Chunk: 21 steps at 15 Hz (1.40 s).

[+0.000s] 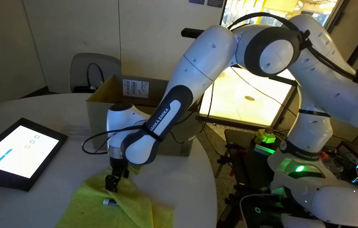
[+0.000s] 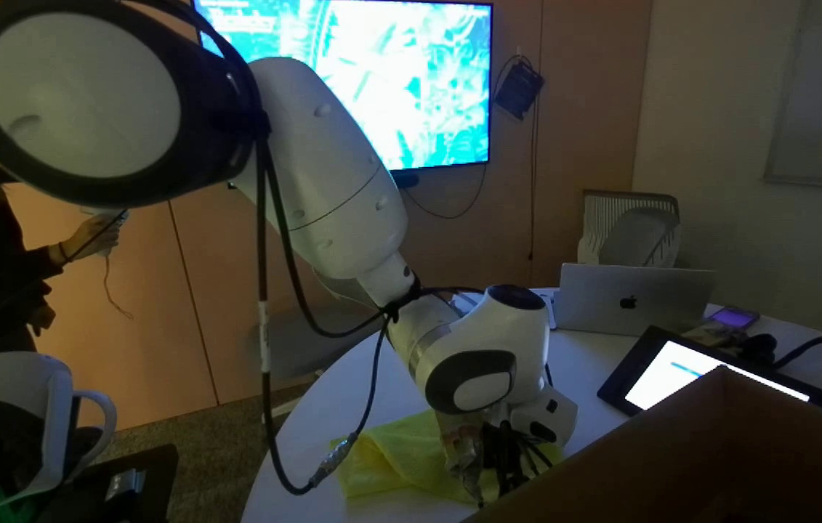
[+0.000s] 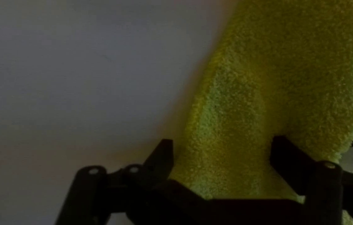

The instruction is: Put the marker on the towel, fold the towel twice, put the towel inside the box

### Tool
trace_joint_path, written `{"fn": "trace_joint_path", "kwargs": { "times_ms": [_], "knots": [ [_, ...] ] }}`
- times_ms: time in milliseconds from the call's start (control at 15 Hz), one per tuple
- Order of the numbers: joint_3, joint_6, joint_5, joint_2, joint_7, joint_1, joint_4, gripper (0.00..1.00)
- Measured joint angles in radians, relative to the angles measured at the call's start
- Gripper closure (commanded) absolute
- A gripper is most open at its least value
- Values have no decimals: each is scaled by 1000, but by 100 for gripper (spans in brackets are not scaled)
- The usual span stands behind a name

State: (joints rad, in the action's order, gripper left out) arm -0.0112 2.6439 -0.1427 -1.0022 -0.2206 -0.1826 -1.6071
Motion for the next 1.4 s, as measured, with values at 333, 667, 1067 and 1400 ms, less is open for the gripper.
{"fn": "trace_joint_path", "kwargs": {
  "times_ms": [333,667,1067,1400],
  "knots": [
    [-2,-29,0,-4,0,0,30,89],
    [-9,-30,1,-5,0,-1,36,92],
    [-16,-29,4,-3,6,-1,36,91],
    [-43,-23,22,43,27,-9,26,91]
  ]
}}
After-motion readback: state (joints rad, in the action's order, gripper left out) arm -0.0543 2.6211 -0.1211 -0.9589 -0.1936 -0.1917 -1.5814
